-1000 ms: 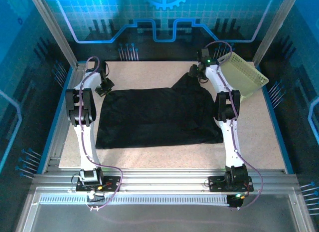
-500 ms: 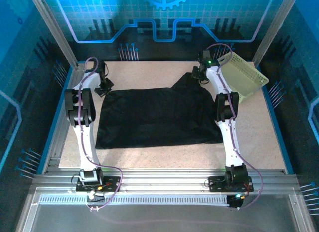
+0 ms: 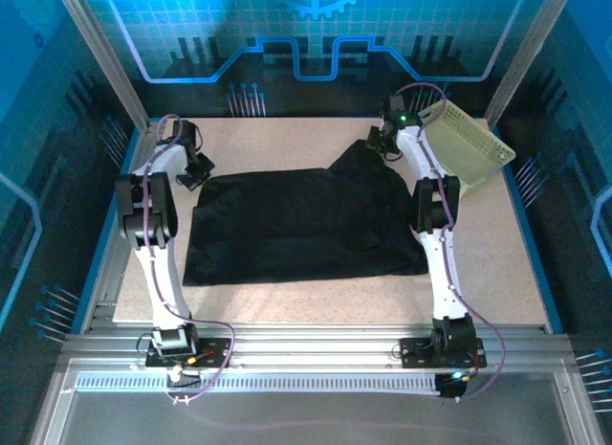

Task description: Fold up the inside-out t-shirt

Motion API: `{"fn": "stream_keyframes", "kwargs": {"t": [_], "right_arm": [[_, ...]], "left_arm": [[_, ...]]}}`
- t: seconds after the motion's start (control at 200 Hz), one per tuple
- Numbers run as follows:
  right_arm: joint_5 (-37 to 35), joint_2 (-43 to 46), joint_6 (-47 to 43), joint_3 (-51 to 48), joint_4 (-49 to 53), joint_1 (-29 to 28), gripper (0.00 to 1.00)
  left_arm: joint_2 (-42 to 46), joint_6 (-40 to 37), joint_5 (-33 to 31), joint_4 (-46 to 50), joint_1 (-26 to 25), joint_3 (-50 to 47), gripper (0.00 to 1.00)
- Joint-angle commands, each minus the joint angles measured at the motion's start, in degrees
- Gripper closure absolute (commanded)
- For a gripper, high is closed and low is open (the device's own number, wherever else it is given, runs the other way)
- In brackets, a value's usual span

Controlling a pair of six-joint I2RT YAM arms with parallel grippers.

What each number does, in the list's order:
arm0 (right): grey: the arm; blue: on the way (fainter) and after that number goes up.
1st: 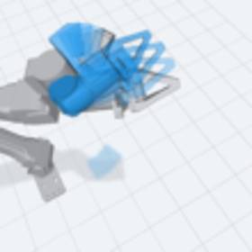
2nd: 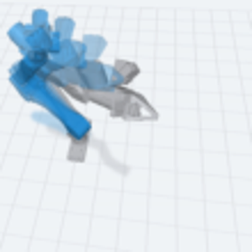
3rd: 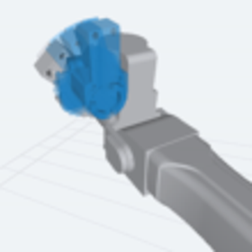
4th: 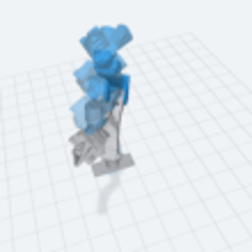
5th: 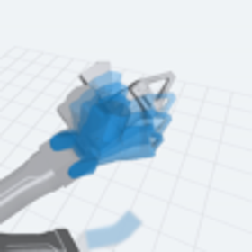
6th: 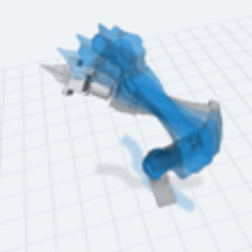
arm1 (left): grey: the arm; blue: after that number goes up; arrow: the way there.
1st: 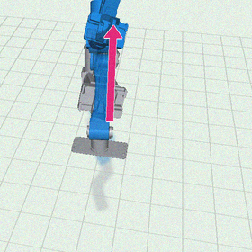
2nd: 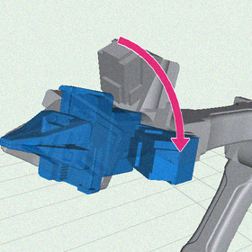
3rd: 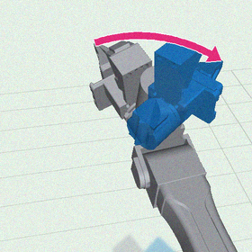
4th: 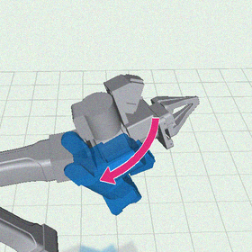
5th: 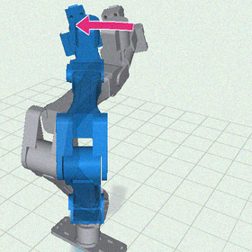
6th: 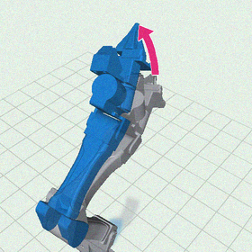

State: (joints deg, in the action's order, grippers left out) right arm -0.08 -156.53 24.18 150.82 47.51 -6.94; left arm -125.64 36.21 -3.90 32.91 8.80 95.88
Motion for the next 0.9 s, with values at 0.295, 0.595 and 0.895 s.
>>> {"fn": "stream_keyframes", "kwargs": {"t": [0.295,0.595,0.895], "right_arm": [[2.85,10.43,1.25,-4.04,-4.15,1.4,1.0],[2.94,11.57,-1.27,-4.07,-3.33,1.48,1.0],[1.85,15.24,-3.08,-10.52,-6.01,1.49,1.0]], "left_arm": [[6.46,2.6,2.23,-4.99,1.05,-5.12,1.0],[10.3,3.1,1.98,-8.75,2.52,-9.14,1.0],[11.09,-1.68,5.91,-13.01,3.82,-8.37,1.0]]}}
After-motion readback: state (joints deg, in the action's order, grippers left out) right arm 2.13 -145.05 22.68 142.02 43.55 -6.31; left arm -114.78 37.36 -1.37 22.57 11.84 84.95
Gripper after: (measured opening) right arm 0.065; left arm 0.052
